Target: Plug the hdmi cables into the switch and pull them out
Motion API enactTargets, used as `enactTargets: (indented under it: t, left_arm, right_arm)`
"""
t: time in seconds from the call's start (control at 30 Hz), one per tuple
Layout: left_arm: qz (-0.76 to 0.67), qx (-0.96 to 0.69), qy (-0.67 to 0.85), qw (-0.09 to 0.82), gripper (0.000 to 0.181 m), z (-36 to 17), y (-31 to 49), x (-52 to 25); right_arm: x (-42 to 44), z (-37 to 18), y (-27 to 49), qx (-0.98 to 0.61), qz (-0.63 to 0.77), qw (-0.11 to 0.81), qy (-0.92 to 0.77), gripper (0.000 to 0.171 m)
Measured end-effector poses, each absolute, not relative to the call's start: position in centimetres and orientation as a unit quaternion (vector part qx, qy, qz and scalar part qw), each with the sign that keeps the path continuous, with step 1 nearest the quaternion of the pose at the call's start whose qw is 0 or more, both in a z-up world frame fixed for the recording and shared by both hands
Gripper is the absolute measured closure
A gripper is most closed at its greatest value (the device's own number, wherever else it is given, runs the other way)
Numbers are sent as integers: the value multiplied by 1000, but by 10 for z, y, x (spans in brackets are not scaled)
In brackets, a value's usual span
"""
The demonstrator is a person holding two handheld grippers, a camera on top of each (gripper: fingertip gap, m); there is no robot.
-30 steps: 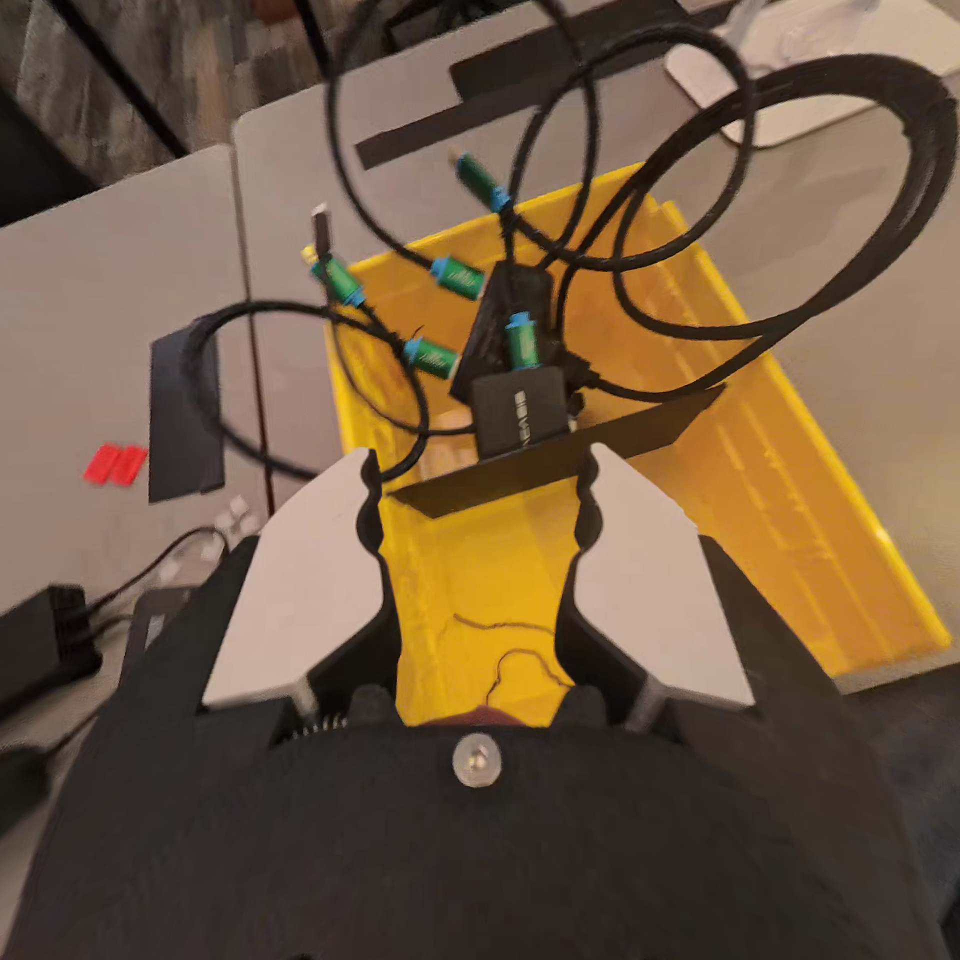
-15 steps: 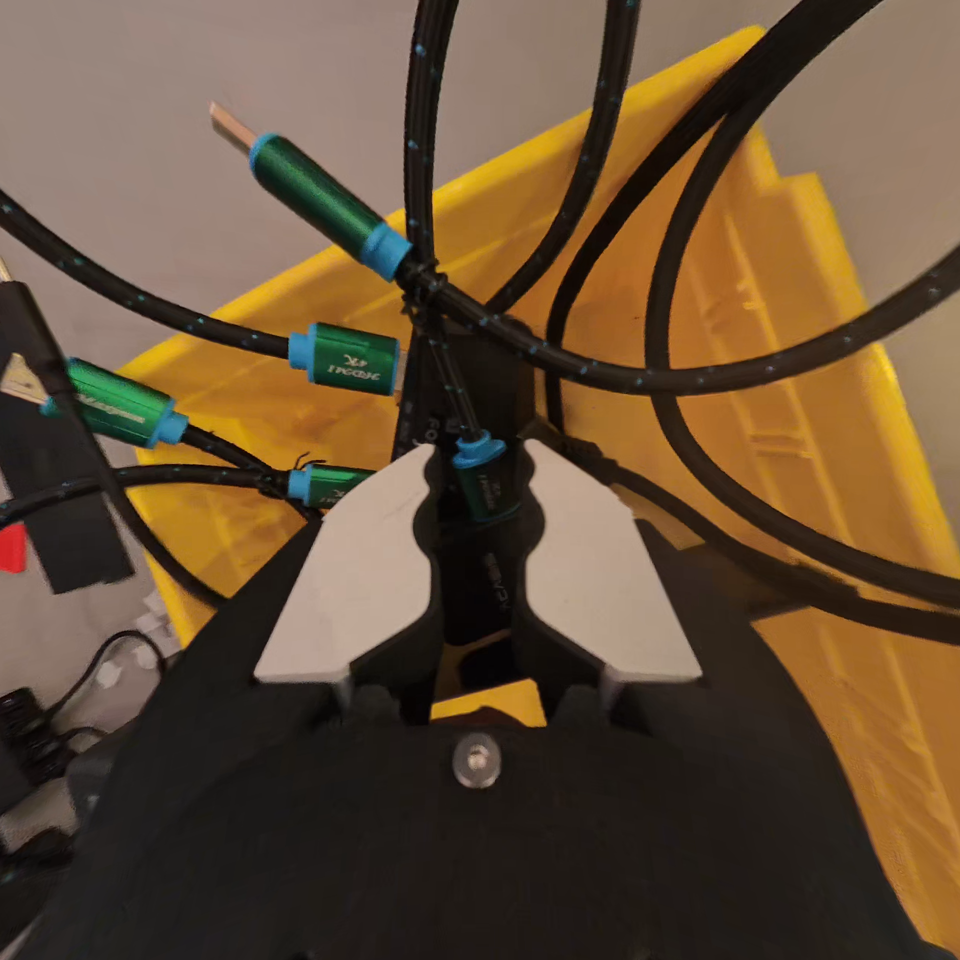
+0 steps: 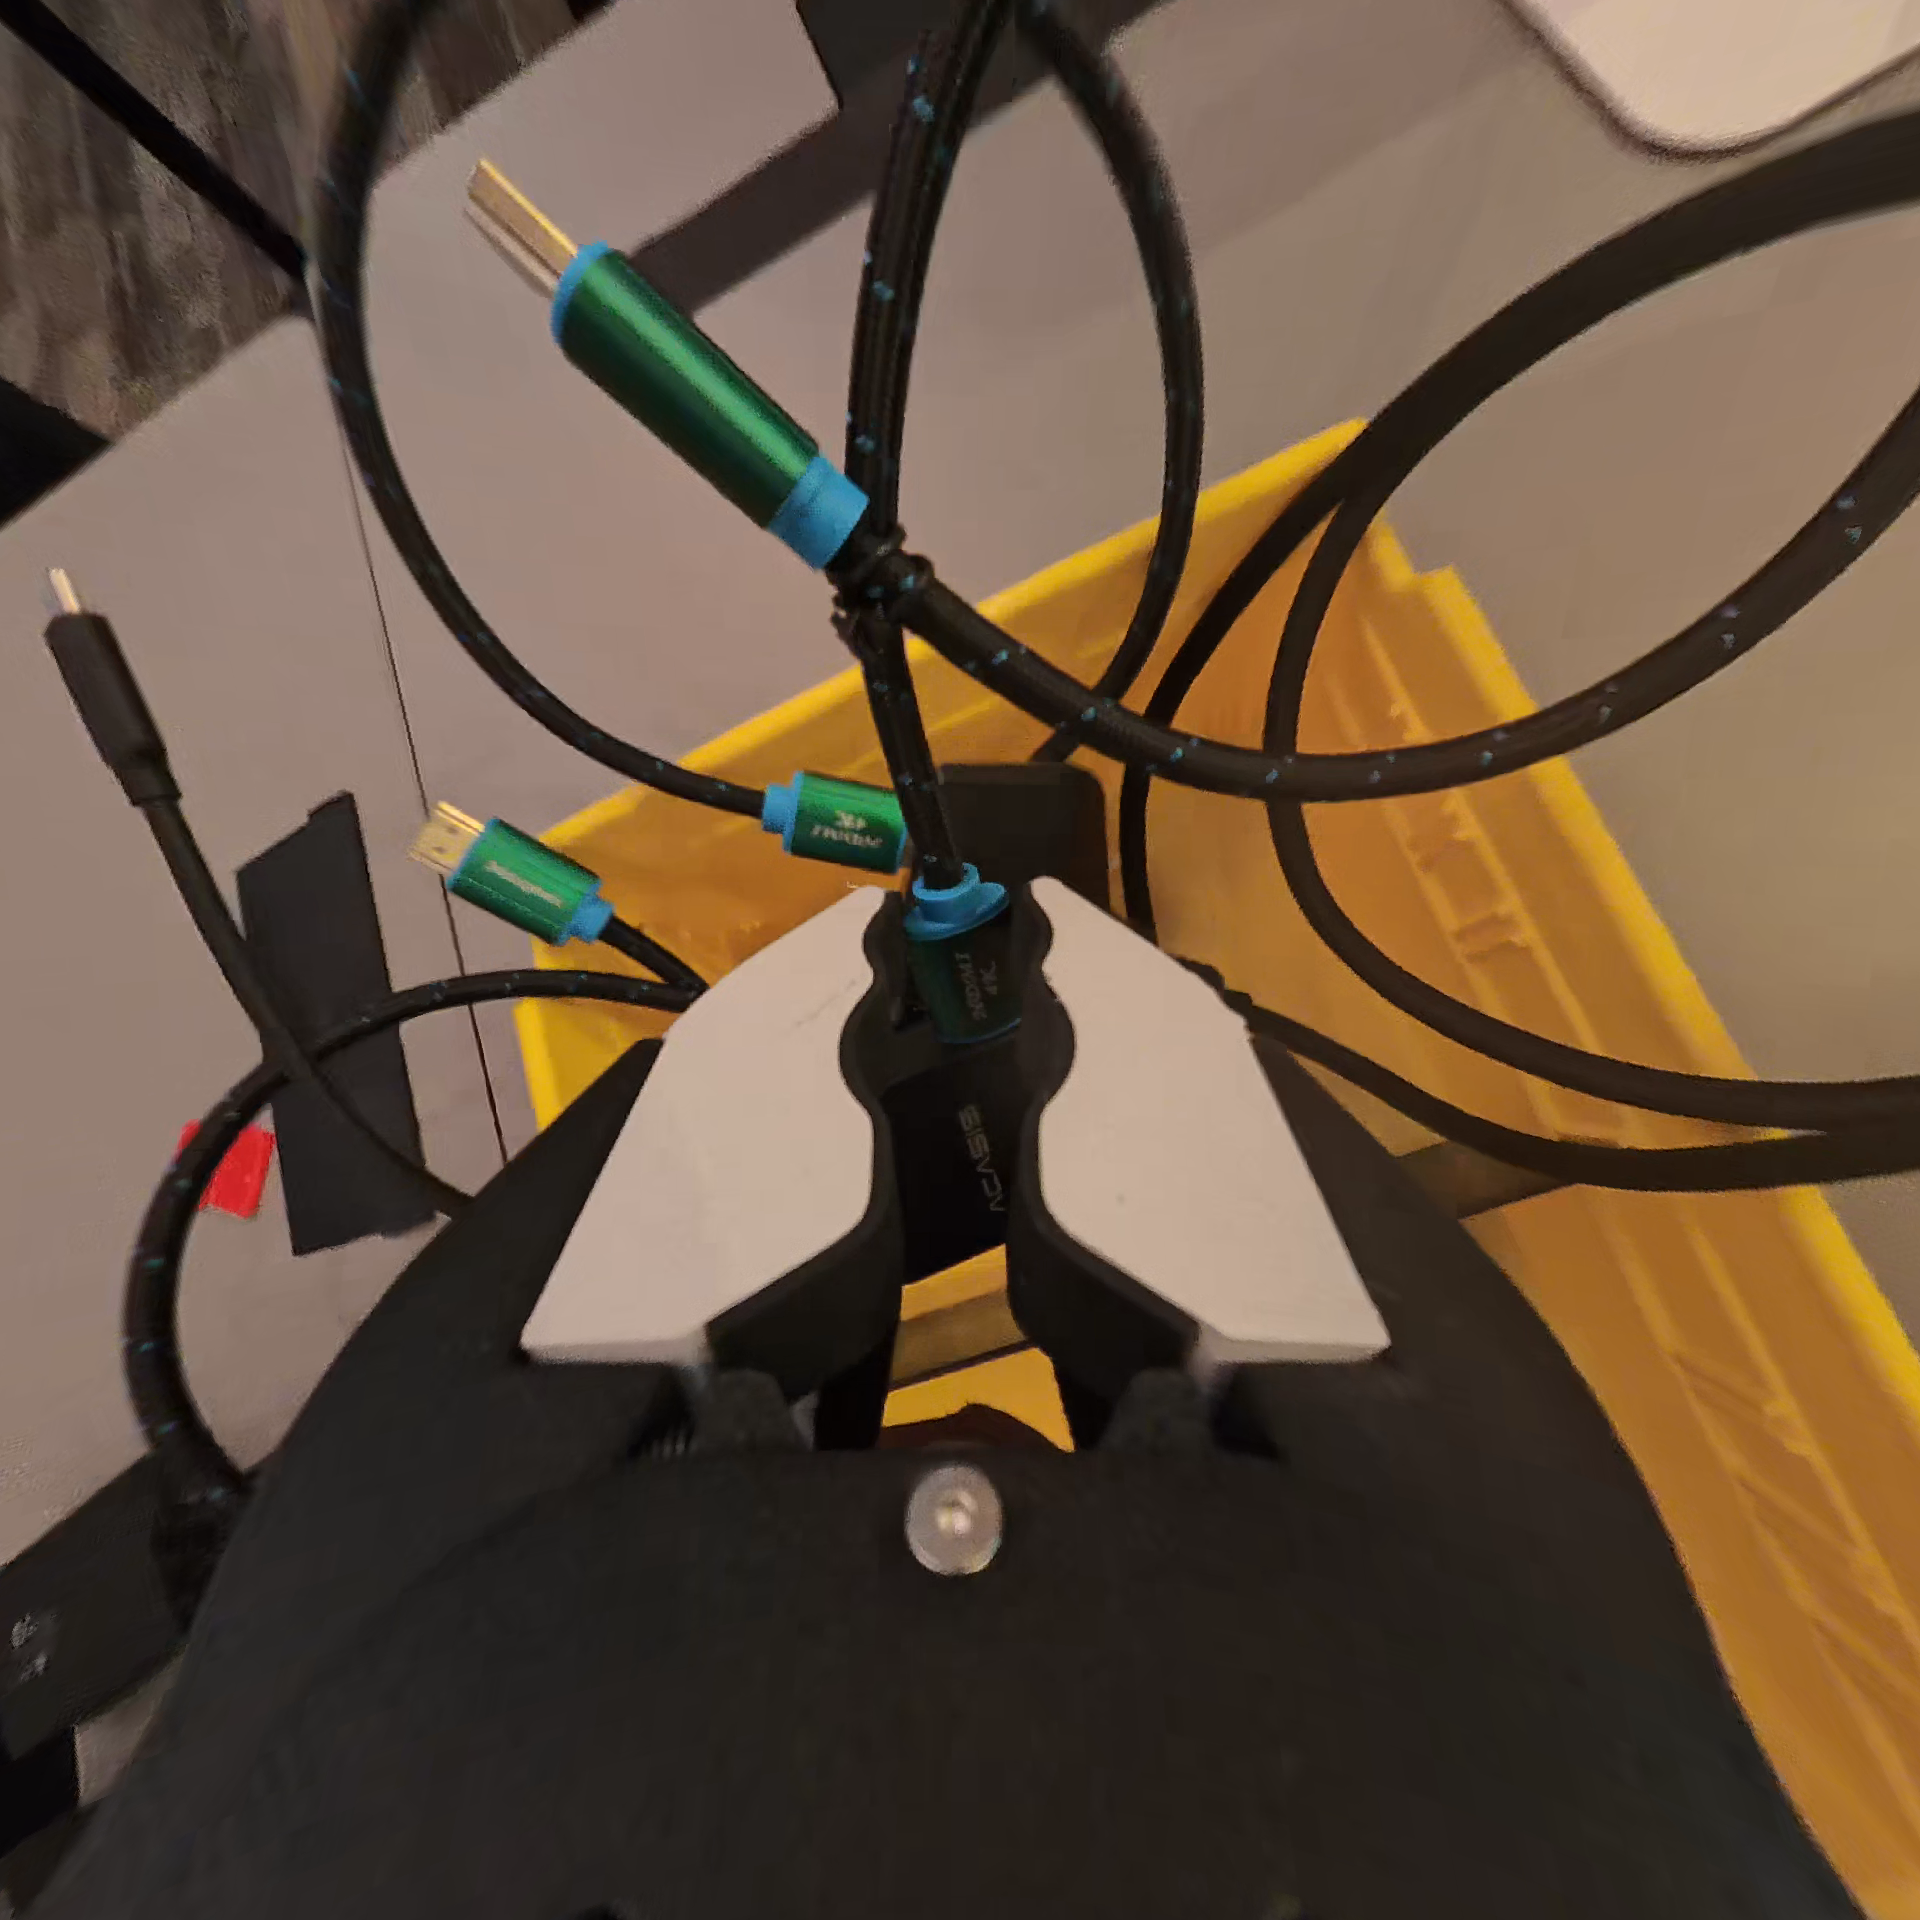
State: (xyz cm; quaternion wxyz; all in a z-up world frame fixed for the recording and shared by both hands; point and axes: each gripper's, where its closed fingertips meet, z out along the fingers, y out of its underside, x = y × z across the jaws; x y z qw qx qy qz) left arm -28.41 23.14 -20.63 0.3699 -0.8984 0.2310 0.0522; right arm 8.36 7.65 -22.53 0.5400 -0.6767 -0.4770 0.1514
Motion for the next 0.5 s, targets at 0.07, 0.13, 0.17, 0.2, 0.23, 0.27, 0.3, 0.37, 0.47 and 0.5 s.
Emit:
enactTargets:
  t: [0.07,0.13,0.17,0.2,0.23,0.27,0.3,0.37,0.47,0.5]
  left_arm:
    - [54,-885,226,403,162,-187,232,-285]
    - [55,-872,225,432,162,-165,232,-285]
    - [53,-863,223,449,162,-154,232,-284]
    - [52,-859,219,460,162,-143,231,-284]
    - [48,-853,218,472,162,-132,230,-282]
    - [39,-846,220,483,162,-120,228,-278]
    - [34,-839,224,494,162,-109,225,-273]
    - [31,-829,243,503,162,-90,218,-259]
    - [19,-807,297,511,162,-71,203,-217]
    - [11,-800,316,510,162,-67,198,-200]
  right_arm:
    - [82,-225,76,-676,157,540,-476,138]
    - [80,-226,75,-674,158,541,-478,138]
    - [79,-226,75,-674,159,540,-479,138]
    - [78,-226,75,-673,161,540,-479,138]
    - [77,-225,75,-672,162,542,-478,138]
    - [76,-223,75,-670,165,545,-476,136]
    - [74,-220,75,-667,169,548,-475,133]
    - [71,-212,76,-661,179,559,-468,128]
    - [65,-196,77,-651,196,569,-462,123]
    - [62,-191,78,-647,199,571,-464,121]
